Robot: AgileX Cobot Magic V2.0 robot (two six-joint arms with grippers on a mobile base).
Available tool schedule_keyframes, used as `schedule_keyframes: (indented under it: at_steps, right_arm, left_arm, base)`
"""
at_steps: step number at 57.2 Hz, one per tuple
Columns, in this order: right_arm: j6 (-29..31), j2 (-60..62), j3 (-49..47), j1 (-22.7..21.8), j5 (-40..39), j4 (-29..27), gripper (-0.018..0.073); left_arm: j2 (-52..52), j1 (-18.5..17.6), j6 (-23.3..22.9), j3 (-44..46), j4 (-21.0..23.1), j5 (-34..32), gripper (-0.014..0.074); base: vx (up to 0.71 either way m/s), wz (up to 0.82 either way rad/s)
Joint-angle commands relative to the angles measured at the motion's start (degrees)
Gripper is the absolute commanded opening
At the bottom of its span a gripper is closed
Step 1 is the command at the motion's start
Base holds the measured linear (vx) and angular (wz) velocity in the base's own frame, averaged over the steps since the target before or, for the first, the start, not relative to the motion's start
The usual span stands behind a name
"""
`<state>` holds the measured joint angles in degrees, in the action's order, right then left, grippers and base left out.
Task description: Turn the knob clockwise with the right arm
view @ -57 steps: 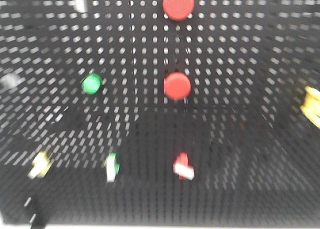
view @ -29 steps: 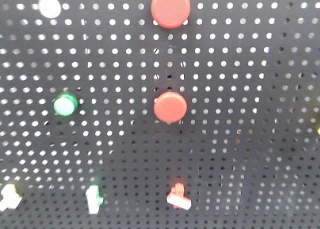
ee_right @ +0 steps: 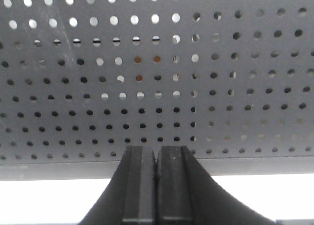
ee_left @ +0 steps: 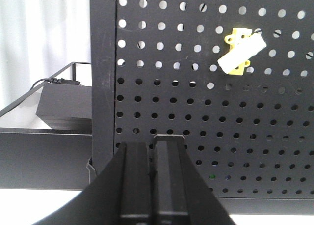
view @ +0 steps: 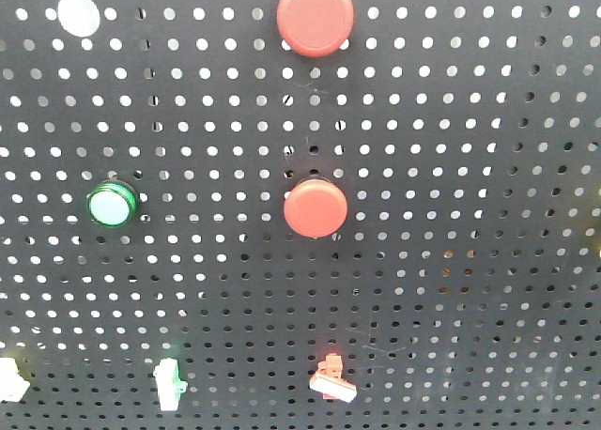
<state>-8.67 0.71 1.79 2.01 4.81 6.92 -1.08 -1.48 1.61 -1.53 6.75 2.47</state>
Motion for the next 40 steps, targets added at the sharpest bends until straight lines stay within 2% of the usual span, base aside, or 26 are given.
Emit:
schedule_keyframes:
  at_steps: [1, 5, 8, 17, 24, 32, 40]
  right_arm:
    - [0.32, 0.55, 0.11, -0.4, -12.82, 0.56, -0.0009]
    - [0.32, 0.55, -0.68, -0.4, -17.86, 0.64, -0.0009]
    - [-0.25, 0.55, -3.18, -0.4, -18.32, 0.64, -0.0009]
    - [-3.02, -3.55, -19.94, -0.4, -10.1, 0.77, -0.0009]
    - [-1.1, -14.2, -36.1, -0.4, -4.33, 2.61, -0.0009]
    - [-0.53, -27.79, -55.88, -0.4, 6.01, 2.65, -0.0009]
    - [-0.48, -37.95, -68.77, -0.4, 14.55, 2.48, -0.0009]
  left_arm:
    - [0.01, 0.11, -0.55, -0.75, 0.45, -4.71, -0.0006]
    - [0.01, 0.11, -0.55, -0.75, 0.45, -4.71, -0.0006]
    - [0.01, 0.11, -0.55, -0.75, 0.45, -4.71, -0.0006]
    - [0.01, 0.11, -0.55, -0.75, 0.45, -4.71, -0.0006]
    - [0.01, 0.11, -0.55, -0.75, 0.45, -4.71, -0.0006]
    - [0.01, 0.11, -0.55, -0.75, 0.45, -4.71, -0.0006]
    - [0.01, 0.11, -0.55, -0.75, 0.45, -4.71, -0.0006]
  base:
    - [0.0, 0.0]
    - [0.0, 0.0]
    - [0.0, 0.0]
    - [0.0, 0.0]
    - [0.0, 0.0]
    - [0.0, 0.0]
    - [0.0, 0.0]
